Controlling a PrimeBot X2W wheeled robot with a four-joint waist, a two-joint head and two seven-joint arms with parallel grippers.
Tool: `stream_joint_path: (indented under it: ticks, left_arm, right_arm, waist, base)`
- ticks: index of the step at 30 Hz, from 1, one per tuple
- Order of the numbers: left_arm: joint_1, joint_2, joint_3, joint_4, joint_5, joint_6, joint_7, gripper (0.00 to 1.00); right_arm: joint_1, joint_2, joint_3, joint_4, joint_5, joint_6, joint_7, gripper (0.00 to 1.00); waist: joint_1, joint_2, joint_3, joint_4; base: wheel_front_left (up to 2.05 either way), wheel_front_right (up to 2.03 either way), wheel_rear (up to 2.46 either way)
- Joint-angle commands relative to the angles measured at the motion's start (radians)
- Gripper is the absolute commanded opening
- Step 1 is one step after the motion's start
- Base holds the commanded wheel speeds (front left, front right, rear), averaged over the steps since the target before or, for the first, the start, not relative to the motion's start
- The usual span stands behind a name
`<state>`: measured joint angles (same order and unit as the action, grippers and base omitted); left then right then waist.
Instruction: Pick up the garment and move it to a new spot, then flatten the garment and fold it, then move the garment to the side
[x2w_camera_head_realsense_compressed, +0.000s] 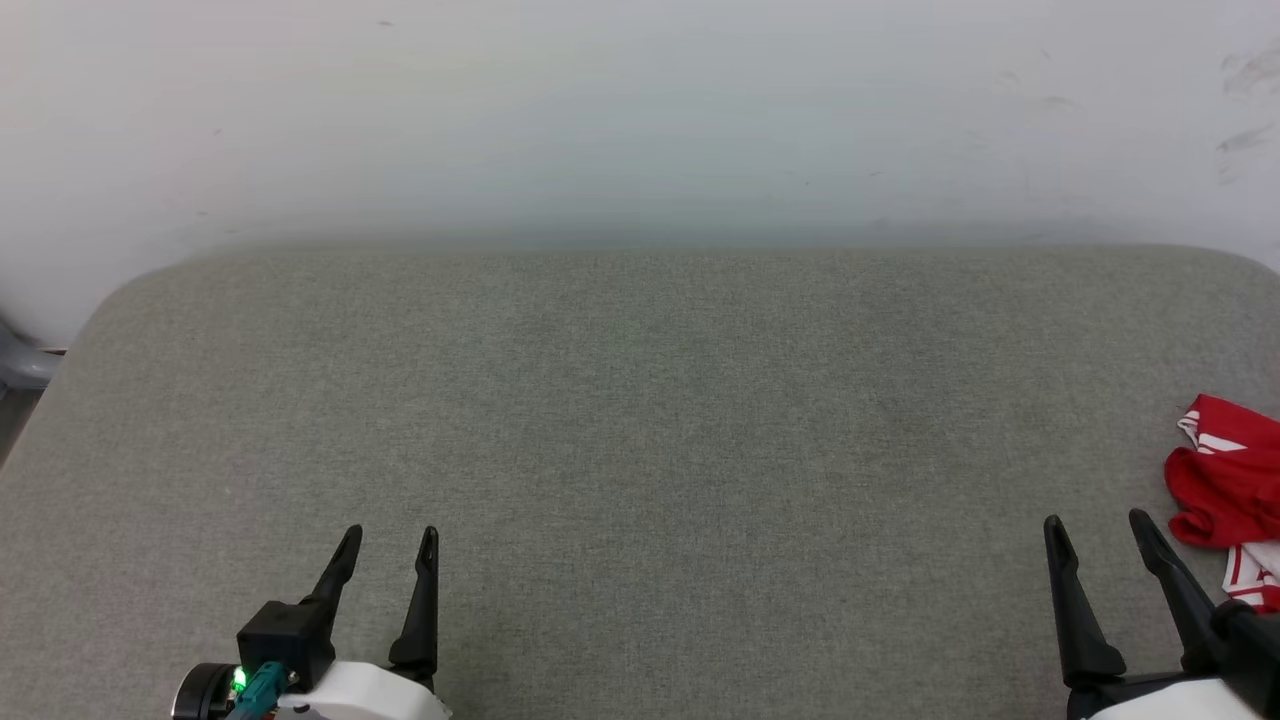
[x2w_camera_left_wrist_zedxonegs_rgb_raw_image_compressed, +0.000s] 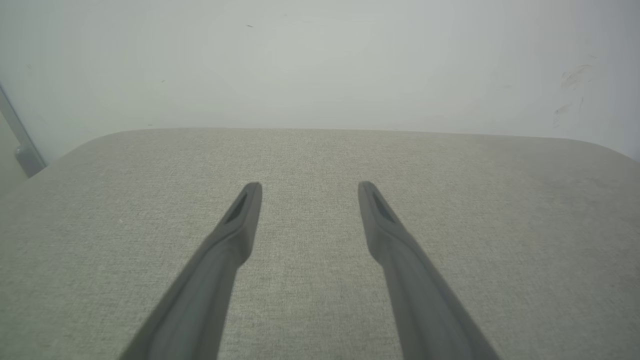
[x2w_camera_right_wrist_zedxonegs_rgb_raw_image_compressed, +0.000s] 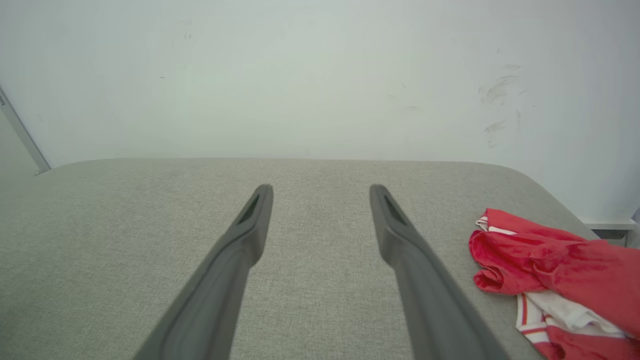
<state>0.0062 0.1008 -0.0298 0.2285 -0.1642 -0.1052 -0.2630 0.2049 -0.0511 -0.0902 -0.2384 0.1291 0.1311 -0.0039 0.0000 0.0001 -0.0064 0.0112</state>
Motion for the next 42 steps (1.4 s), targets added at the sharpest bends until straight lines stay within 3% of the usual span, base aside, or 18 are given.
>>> stream_joint_path:
  ticks: [1, 5, 6, 9, 24, 42]
  left_arm:
    - [-0.008, -0.002, 0.0, 0.0, 0.004, -0.001, -0.002, 1.0]
    - [-0.014, -0.004, -0.002, -0.007, -0.003, -0.007, -0.002, 1.0]
    - [-0.006, -0.003, -0.001, -0.002, -0.003, -0.006, 0.0, 0.0]
    - [-0.005, -0.008, 0.005, 0.02, -0.02, -0.006, 0.01, 0.0]
    - [-0.028, -0.016, 0.033, 0.017, -0.307, -0.01, 0.084, 0.0]
    - [-0.051, -0.025, 0.059, 0.014, -0.588, -0.015, 0.155, 0.0]
  right_arm:
    - [0.0, 0.002, 0.0, 0.002, -0.002, -0.001, -0.006, 1.0]
    - [0.0, 0.002, -0.001, 0.005, 0.004, -0.001, -0.007, 1.0]
    - [0.0, 0.0, 0.0, 0.009, 0.003, 0.0, -0.004, 0.0]
    - [0.002, 0.0, 0.007, 0.029, 0.021, 0.0, -0.007, 0.0]
    - [-0.065, -0.019, 0.023, 0.12, 0.338, 0.0, 0.0, 0.0]
    - [-0.127, -0.031, 0.033, 0.207, 0.638, 0.0, 0.012, 0.0]
  waist:
    - [0.0, -0.0001, 0.001, 0.001]
    - [0.0, -0.0001, 0.003, 0.005]
    - [0.0, -0.0001, 0.004, 0.005]
    - [0.0001, -0.0001, 0.004, 0.005]
    - [0.0001, -0.0001, 0.004, 0.003]
    - [0.0, -0.0001, 0.005, 0.001]
  base:
    - [0.0, 0.0, 0.0]
    - [0.0, 0.0, 0.0]
    - [0.0, 0.0, 0.0]
    - [0.0, 0.0, 0.0]
    - [0.0, 0.0, 0.0]
    - [0.0, 0.0, 0.0]
